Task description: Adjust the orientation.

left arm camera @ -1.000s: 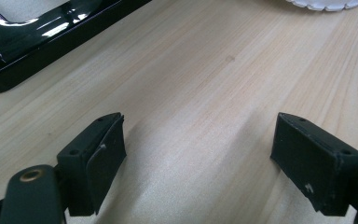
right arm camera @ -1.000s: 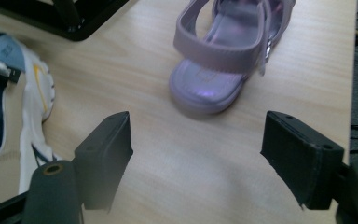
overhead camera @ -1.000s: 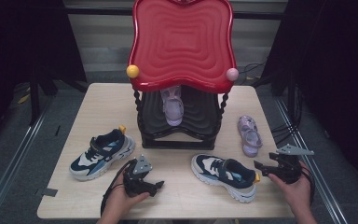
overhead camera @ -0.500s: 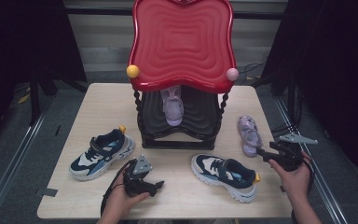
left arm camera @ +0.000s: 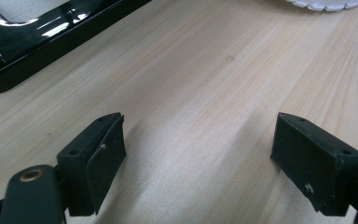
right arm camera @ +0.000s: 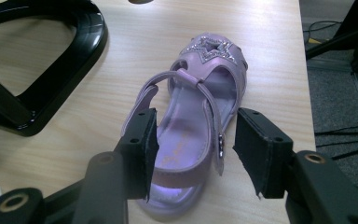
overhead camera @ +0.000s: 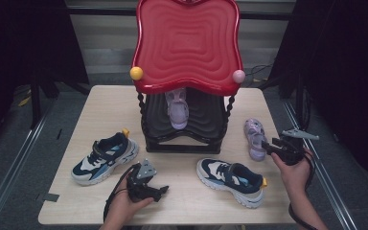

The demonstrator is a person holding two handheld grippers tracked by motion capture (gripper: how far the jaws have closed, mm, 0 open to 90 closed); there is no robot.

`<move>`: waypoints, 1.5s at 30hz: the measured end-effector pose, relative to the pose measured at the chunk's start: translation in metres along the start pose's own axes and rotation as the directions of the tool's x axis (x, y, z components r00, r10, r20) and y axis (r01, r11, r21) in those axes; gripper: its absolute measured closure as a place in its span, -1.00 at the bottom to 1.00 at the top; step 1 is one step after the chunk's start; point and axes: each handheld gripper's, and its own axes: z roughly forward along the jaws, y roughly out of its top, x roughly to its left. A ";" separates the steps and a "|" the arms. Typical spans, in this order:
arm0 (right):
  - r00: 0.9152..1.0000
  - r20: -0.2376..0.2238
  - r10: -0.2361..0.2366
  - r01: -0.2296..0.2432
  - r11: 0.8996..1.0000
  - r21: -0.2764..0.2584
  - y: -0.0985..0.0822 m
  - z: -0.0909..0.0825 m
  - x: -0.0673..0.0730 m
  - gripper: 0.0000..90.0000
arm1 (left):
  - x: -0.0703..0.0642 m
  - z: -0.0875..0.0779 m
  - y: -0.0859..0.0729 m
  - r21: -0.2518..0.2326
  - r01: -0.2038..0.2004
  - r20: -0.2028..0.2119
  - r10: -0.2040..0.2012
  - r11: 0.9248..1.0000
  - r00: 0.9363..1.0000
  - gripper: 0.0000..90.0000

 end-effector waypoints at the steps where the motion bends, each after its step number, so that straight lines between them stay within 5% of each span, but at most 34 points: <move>1: 1.000 0.006 -0.003 0.003 1.000 0.000 0.000 0.002 0.000 0.09 | 0.000 0.000 0.000 0.000 0.000 0.000 0.000 1.000 1.000 -0.63; 15: 0.998 0.065 0.002 0.000 1.000 -0.030 -0.004 0.023 0.000 0.30 | 0.000 0.000 0.000 0.000 0.000 0.000 0.000 1.000 1.000 -0.63; 33: 0.996 0.080 0.039 -0.037 0.999 -0.027 -0.013 0.038 -0.005 0.54 | 0.001 0.000 0.001 0.005 -0.006 -0.010 0.006 1.000 1.000 -0.63; 39: 0.995 0.103 0.011 -0.008 0.999 -0.035 -0.014 0.040 -0.005 0.81 | 0.001 0.000 0.001 0.004 -0.007 -0.011 0.007 1.000 1.000 -0.63; 45: 0.994 0.106 -0.022 0.029 0.997 -0.065 -0.015 0.036 -0.001 0.84 | 0.001 0.000 0.001 0.004 -0.006 -0.011 0.006 1.000 1.000 -0.63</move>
